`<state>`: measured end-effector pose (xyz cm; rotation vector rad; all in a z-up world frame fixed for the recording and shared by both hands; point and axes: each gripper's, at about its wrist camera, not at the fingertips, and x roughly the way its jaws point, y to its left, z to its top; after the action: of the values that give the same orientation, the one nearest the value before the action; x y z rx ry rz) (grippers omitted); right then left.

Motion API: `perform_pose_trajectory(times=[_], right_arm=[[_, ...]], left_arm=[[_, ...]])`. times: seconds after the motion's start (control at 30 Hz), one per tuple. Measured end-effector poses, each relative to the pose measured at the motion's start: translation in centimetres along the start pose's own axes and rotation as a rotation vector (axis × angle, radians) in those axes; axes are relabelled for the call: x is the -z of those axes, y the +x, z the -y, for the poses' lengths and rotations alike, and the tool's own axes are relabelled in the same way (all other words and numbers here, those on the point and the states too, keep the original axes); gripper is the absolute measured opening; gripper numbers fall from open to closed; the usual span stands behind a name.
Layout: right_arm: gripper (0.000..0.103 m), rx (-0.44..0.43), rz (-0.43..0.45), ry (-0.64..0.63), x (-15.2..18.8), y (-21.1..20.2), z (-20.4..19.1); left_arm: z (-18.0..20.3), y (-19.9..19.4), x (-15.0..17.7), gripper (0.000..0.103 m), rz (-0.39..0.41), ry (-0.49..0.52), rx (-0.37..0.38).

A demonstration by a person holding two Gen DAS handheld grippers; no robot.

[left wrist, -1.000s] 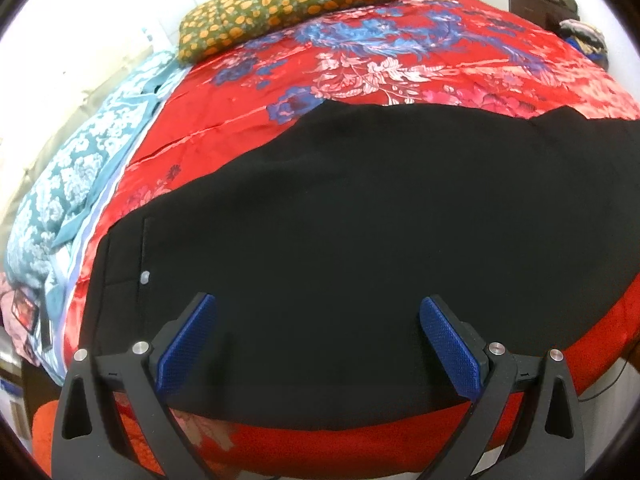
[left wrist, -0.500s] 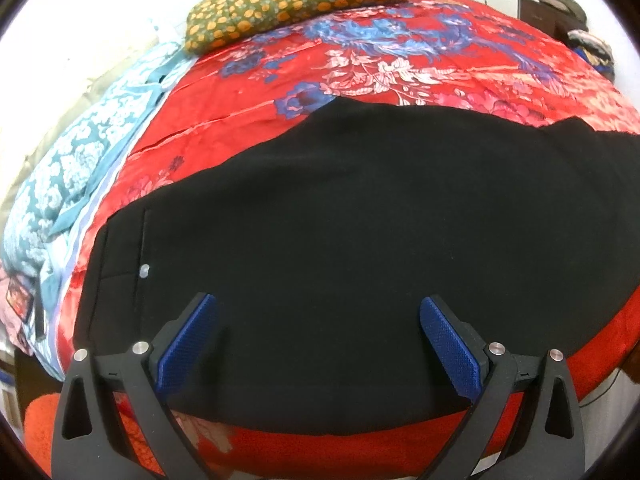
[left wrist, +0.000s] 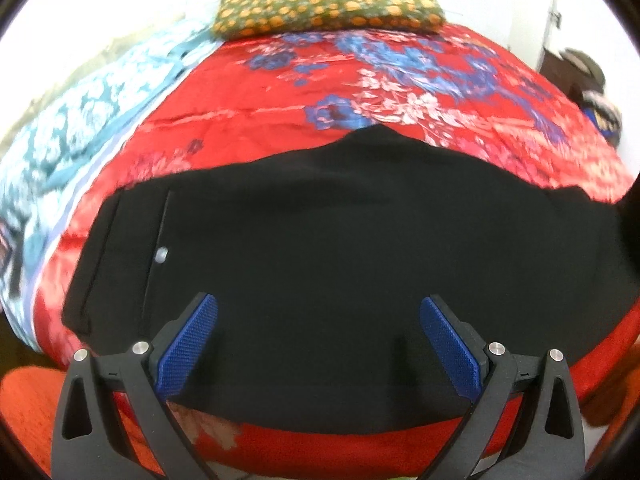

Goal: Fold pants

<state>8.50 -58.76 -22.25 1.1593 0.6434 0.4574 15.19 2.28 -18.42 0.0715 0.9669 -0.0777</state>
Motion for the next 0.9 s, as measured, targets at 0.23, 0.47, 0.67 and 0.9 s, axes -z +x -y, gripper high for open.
perform_pose_trajectory(times=[0.23, 0.47, 0.67, 0.9], right_arm=[[0.013, -0.118, -0.099, 0.119, 9.0, 13.9, -2.4], [0.013, -0.084, -0.227, 0.116, 15.9, 25.0, -5.0], [0.025, 0.101, -0.257, 0.028, 18.4, 30.2, -6.6], [0.068, 0.097, -0.299, -0.141, 17.6, 29.5, -9.4]], left_arm=[[-3.8, -0.6, -0.5, 0.102, -0.016, -0.15, 0.063], [-5.6, -1.4, -0.5, 0.102, -0.007, -0.199, 0.103], [-6.8, -1.2, -0.8, 0.102, -0.007, -0.241, 0.121], [-8.8, -0.6, -0.6, 0.102, -0.029, -0.343, 0.153]])
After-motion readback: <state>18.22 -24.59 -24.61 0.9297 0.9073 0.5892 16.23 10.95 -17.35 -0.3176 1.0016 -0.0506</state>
